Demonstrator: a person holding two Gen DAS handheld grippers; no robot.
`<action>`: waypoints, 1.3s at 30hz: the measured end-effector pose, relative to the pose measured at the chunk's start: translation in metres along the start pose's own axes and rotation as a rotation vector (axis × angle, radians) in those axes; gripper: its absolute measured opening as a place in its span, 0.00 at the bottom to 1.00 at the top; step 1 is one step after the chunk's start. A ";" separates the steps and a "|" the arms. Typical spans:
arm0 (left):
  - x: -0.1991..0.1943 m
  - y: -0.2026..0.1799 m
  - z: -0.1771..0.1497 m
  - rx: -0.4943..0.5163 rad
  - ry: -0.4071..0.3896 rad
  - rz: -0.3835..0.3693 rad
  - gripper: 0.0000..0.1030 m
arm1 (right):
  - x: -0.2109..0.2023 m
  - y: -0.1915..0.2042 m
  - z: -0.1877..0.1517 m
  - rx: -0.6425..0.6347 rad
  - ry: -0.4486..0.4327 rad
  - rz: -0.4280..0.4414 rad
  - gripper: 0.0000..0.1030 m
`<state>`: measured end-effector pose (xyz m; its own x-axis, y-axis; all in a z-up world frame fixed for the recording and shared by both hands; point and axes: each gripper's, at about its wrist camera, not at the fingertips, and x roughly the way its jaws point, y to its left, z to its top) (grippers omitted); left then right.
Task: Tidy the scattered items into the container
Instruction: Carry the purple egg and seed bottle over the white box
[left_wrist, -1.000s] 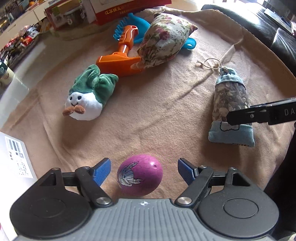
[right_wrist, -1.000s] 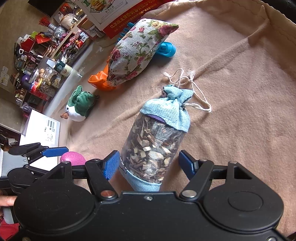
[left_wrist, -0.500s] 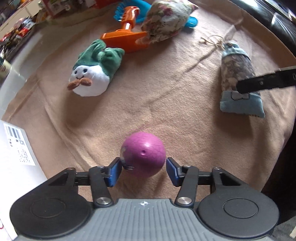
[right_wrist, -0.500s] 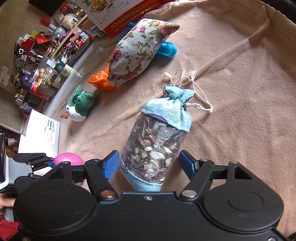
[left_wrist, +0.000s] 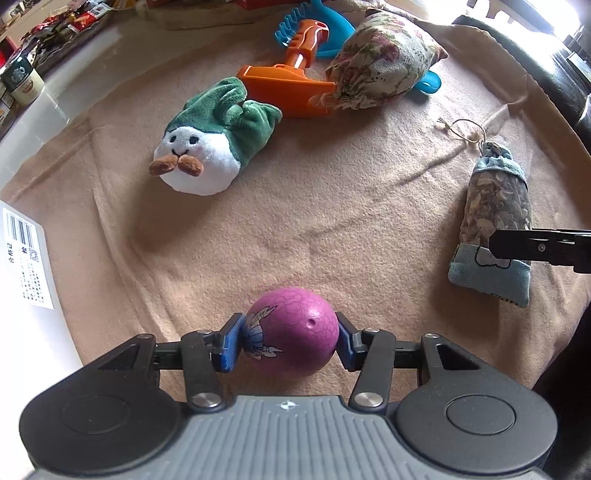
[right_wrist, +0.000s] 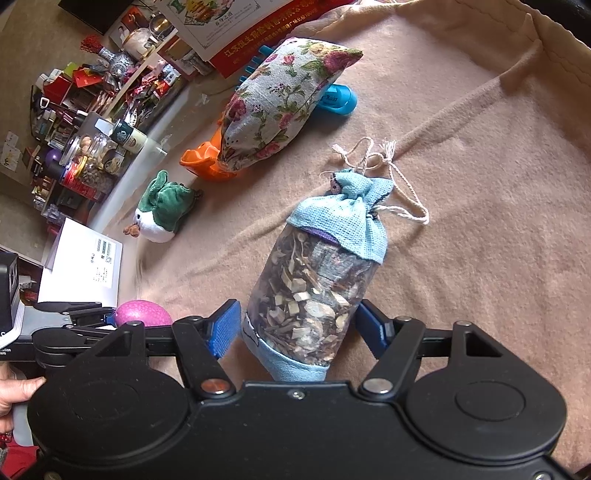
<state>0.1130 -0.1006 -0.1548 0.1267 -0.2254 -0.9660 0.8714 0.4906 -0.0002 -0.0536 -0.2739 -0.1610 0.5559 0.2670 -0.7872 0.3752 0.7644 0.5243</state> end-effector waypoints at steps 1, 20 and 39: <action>0.000 0.000 0.001 -0.007 0.001 0.000 0.50 | 0.000 0.000 0.000 -0.002 -0.003 -0.004 0.52; -0.045 0.006 0.013 -0.194 -0.053 0.054 0.50 | -0.024 0.028 0.004 -0.121 -0.050 0.003 0.48; -0.166 0.052 -0.029 -0.293 -0.142 0.199 0.50 | -0.057 0.115 0.012 -0.328 -0.084 0.046 0.48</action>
<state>0.1234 -0.0135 -0.0014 0.3626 -0.2057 -0.9090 0.6533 0.7516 0.0906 -0.0332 -0.2083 -0.0517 0.6310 0.2669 -0.7285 0.0969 0.9045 0.4154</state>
